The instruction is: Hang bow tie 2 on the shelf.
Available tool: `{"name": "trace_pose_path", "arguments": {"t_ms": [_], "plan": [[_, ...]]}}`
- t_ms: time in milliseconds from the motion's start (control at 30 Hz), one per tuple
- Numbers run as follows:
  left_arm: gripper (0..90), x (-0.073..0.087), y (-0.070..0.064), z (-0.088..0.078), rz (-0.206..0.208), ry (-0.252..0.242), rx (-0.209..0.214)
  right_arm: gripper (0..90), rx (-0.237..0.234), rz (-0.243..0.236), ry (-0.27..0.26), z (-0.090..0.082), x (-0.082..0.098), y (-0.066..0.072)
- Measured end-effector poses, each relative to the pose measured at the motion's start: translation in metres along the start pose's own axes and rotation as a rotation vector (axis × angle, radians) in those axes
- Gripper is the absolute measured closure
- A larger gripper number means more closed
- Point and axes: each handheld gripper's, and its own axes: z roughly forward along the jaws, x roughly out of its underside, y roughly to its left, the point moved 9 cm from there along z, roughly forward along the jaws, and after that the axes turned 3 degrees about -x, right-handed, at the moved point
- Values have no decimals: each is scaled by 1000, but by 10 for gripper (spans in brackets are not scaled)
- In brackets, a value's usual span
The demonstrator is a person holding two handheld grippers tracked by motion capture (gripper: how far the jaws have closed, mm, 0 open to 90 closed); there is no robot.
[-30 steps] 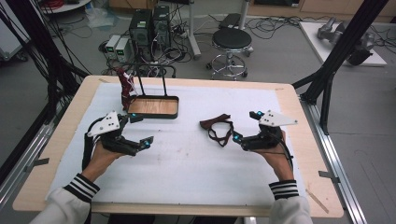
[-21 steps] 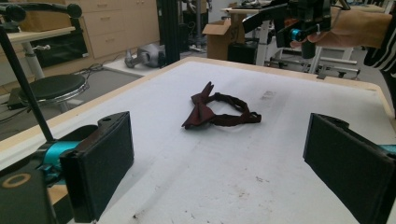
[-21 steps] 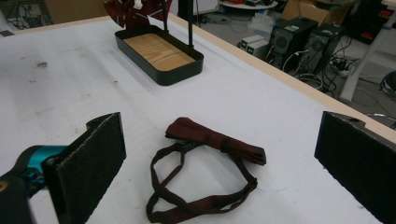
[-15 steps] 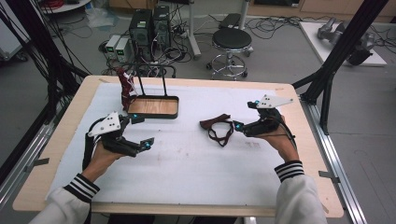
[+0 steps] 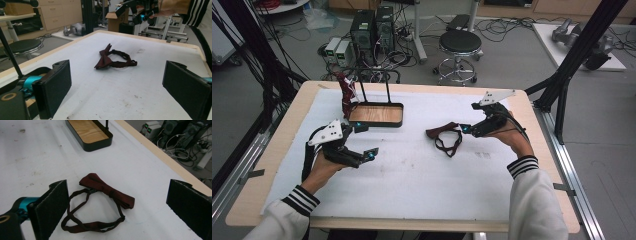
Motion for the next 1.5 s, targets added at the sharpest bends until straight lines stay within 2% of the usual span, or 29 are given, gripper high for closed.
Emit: {"name": "trace_pose_path", "arguments": {"t_ms": [333, 433, 533, 600, 767, 867, 1000, 1033, 1067, 1100, 1267, 1367, 1500], "plan": [[90, 1, 1, 2, -5, 3, -2, 50, -64, -96, 119, 22, -4, -12], [90, 2, 0, 2, -4, 10, -4, 52, -59, -118, 168, 30, -3, -17], [90, 1, 1, 2, 0, 9, -10, 52, -42, -114, 188, 39, 0, -22], [90, 1, 1, 1, -3, 3, -7, 52, -36, -120, 220, 46, 5, -24], [90, 1, 3, 1, -7, 9, -16, 53, -52, -118, 296, 62, 19, -23], [90, 2, 3, 1, -7, 14, -17, 80, -67, -129, 317, 69, 24, -21], [90, 2, 3, 1, -10, 7, -11, 81, -63, -132, 356, 77, 31, -23], [90, 2, 2, 1, -10, 8, -8, 93, -63, -123, 368, 77, 34, -23], [90, 2, 2, 1, -8, 8, -8, 162, -73, -118, 378, 79, 36, -23], [90, 2, 2, 1, -10, 9, -7, 187, -73, -115, 387, 79, 37, -23], [90, 3, 4, 2, -13, 16, -11, 254, -72, -122, 405, 81, 41, -25], [90, 3, 3, 3, -15, 12, -12, 313, -71, -110, 419, 81, 44, -26], [90, 3, 3, 3, -14, 17, -9, 365, -74, -129, 445, 83, 48, -25]]}}
